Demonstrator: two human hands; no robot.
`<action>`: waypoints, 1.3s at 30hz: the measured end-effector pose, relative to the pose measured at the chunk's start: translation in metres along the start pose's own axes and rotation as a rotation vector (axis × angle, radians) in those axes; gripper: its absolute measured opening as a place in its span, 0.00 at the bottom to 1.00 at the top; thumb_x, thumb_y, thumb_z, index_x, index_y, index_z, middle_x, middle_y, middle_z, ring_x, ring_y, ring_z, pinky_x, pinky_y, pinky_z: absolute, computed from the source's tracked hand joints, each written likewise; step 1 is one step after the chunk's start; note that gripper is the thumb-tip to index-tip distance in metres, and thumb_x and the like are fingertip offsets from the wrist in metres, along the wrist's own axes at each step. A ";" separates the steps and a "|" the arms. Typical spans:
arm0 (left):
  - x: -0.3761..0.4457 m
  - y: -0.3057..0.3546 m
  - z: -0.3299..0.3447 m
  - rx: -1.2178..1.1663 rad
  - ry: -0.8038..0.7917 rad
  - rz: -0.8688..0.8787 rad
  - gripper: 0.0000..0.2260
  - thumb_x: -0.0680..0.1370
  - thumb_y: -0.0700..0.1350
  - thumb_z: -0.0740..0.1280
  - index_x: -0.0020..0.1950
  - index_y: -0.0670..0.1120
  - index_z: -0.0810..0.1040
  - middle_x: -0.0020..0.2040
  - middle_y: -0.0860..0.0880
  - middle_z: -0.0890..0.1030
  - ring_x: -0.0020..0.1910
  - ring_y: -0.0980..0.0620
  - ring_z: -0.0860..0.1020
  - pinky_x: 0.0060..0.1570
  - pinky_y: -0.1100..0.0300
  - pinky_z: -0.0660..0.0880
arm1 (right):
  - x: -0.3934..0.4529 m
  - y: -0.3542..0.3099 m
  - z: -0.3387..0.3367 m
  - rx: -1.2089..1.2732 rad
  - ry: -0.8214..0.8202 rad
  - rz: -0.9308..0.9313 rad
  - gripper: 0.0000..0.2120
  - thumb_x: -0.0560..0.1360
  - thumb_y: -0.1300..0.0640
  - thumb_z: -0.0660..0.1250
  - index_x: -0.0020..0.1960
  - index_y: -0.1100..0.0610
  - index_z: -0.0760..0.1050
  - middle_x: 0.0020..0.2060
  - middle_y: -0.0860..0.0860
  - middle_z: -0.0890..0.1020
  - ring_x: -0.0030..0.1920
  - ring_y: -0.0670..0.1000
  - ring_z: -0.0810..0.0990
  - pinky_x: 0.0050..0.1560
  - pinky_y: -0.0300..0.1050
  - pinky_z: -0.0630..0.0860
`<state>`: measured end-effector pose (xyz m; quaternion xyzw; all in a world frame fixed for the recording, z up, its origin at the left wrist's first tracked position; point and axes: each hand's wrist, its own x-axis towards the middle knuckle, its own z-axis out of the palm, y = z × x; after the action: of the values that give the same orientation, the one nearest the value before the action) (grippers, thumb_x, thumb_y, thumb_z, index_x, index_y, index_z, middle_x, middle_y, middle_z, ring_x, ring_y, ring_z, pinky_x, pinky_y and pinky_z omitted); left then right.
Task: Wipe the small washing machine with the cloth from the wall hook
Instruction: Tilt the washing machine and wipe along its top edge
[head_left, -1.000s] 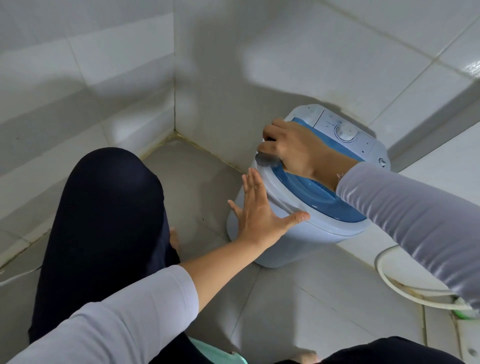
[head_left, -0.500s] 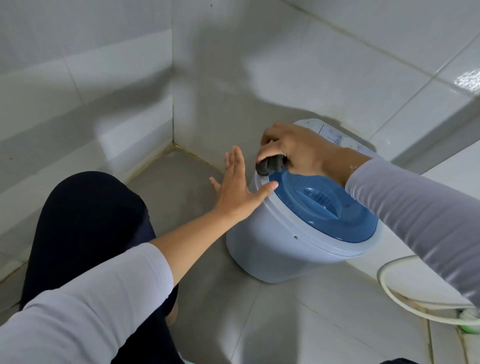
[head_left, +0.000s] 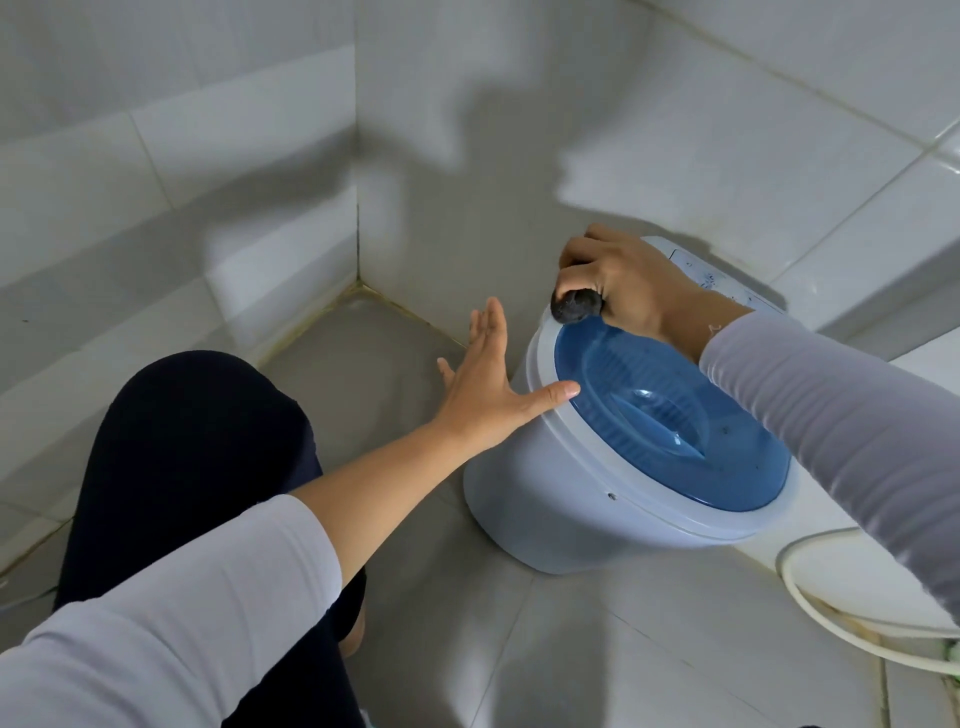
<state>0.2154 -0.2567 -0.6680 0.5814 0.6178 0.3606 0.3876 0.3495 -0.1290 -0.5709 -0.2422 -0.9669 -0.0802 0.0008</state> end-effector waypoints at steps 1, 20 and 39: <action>0.000 0.000 0.000 0.000 -0.003 -0.001 0.53 0.68 0.66 0.68 0.77 0.50 0.34 0.78 0.55 0.39 0.76 0.58 0.35 0.71 0.38 0.35 | 0.000 0.004 0.001 -0.004 0.000 0.025 0.19 0.55 0.78 0.66 0.41 0.61 0.81 0.40 0.59 0.81 0.39 0.61 0.75 0.34 0.46 0.69; 0.079 0.030 -0.021 0.272 0.022 0.097 0.41 0.77 0.63 0.57 0.77 0.47 0.36 0.79 0.51 0.39 0.77 0.52 0.39 0.70 0.34 0.43 | -0.003 0.027 -0.032 0.072 -0.023 0.445 0.21 0.68 0.68 0.63 0.59 0.55 0.71 0.49 0.59 0.75 0.45 0.63 0.76 0.43 0.51 0.72; 0.100 0.032 -0.019 0.275 -0.109 0.089 0.45 0.75 0.60 0.64 0.77 0.49 0.36 0.79 0.52 0.41 0.77 0.53 0.39 0.71 0.34 0.43 | 0.000 0.044 0.001 0.040 -0.028 0.462 0.21 0.67 0.73 0.62 0.56 0.59 0.78 0.52 0.59 0.78 0.52 0.61 0.74 0.44 0.51 0.74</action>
<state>0.2098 -0.1553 -0.6370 0.6743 0.6132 0.2575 0.3209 0.3706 -0.0904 -0.5653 -0.4582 -0.8871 -0.0554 0.0106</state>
